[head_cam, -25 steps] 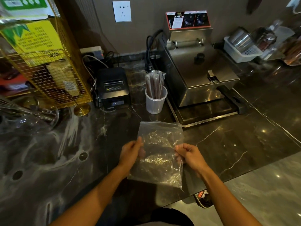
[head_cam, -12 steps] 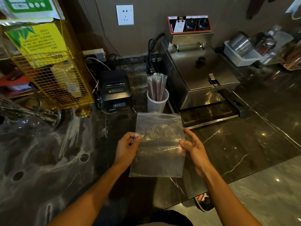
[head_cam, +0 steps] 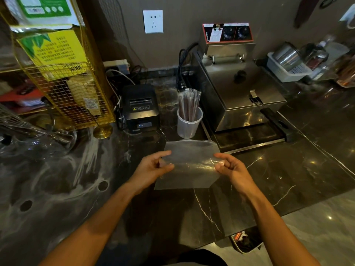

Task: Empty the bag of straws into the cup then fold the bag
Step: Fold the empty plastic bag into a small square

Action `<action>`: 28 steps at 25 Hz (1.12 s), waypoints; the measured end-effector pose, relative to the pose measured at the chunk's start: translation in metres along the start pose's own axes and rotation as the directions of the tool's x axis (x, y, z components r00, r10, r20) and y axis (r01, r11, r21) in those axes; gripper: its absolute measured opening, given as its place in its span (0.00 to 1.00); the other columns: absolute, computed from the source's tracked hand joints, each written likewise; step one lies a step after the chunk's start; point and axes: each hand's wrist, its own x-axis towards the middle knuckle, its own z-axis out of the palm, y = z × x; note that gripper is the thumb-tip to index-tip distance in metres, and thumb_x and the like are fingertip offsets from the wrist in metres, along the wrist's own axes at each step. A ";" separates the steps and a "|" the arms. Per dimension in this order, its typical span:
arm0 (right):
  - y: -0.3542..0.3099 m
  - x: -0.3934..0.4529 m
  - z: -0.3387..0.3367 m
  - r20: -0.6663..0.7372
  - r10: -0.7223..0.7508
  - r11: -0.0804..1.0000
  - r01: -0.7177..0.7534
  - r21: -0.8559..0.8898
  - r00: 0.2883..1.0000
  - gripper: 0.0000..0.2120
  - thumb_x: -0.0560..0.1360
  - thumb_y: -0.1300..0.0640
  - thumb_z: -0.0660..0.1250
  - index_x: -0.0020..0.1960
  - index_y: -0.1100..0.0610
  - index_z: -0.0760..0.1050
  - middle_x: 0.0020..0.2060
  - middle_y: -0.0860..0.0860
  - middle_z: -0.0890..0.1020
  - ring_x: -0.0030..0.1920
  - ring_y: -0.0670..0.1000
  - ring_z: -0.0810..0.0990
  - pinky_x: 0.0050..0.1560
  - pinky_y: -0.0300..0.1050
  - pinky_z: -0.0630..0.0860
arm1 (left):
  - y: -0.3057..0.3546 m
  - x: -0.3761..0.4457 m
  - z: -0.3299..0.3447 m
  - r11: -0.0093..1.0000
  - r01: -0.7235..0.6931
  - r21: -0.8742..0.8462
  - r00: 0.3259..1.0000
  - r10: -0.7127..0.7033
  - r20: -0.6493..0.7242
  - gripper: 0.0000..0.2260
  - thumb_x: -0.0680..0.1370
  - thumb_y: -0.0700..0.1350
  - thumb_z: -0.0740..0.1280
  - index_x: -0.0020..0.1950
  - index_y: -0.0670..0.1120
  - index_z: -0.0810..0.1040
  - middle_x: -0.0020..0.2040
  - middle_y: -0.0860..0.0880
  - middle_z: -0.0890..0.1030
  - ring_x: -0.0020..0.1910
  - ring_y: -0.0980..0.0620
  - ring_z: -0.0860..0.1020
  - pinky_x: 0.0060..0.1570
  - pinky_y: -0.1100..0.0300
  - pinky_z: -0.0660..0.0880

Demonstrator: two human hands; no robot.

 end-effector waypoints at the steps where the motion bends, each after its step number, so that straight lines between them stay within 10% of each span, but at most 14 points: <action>1: -0.002 0.000 0.000 0.006 -0.007 1.000 0.007 0.010 1.000 0.17 0.81 0.64 0.67 0.65 0.49 0.79 0.51 0.60 0.84 0.53 0.51 0.86 0.59 0.51 0.82 | 0.003 -0.001 0.000 0.997 0.011 -0.075 1.000 -0.011 -0.004 0.19 0.80 0.40 0.70 0.70 0.50 0.78 0.42 0.44 0.82 0.49 0.53 0.84 0.61 0.53 0.80; 5: -0.009 0.000 0.002 0.042 -0.012 0.999 0.011 0.041 0.999 0.19 0.81 0.68 0.65 0.66 0.50 0.79 0.53 0.52 0.87 0.54 0.49 0.87 0.49 0.43 0.84 | 0.009 -0.006 0.000 0.995 -0.004 -0.101 0.999 0.007 0.034 0.14 0.80 0.38 0.69 0.64 0.50 0.83 0.52 0.54 0.87 0.55 0.57 0.85 0.53 0.61 0.81; 15: -0.015 0.009 0.005 0.073 -0.005 1.000 0.005 0.009 0.997 0.23 0.78 0.68 0.70 0.65 0.45 0.77 0.57 0.54 0.84 0.58 0.54 0.84 0.61 0.50 0.82 | 0.009 0.001 -0.002 0.992 0.070 0.101 0.997 -0.067 -0.027 0.35 0.74 0.38 0.76 0.79 0.48 0.68 0.66 0.54 0.78 0.66 0.54 0.78 0.70 0.52 0.75; 22: -0.015 0.008 0.015 0.131 -0.028 0.953 0.066 -0.295 0.991 0.16 0.78 0.63 0.71 0.65 0.52 0.78 0.58 0.48 0.78 0.57 0.51 0.80 0.57 0.49 0.82 | 0.010 -0.005 -0.004 0.953 -0.054 0.299 0.989 0.093 -0.118 0.03 0.77 0.45 0.74 0.49 0.53 0.85 0.53 0.54 0.77 0.55 0.55 0.78 0.59 0.53 0.79; 28: -0.015 0.012 0.011 0.086 -0.098 0.932 0.121 -0.342 0.992 0.06 0.79 0.54 0.72 0.49 0.54 0.85 0.57 0.50 0.78 0.59 0.50 0.78 0.60 0.49 0.77 | 0.006 -0.003 -0.014 0.992 -0.114 0.049 0.991 0.117 -0.065 0.07 0.78 0.44 0.72 0.56 0.50 0.84 0.62 0.52 0.82 0.65 0.54 0.79 0.61 0.54 0.78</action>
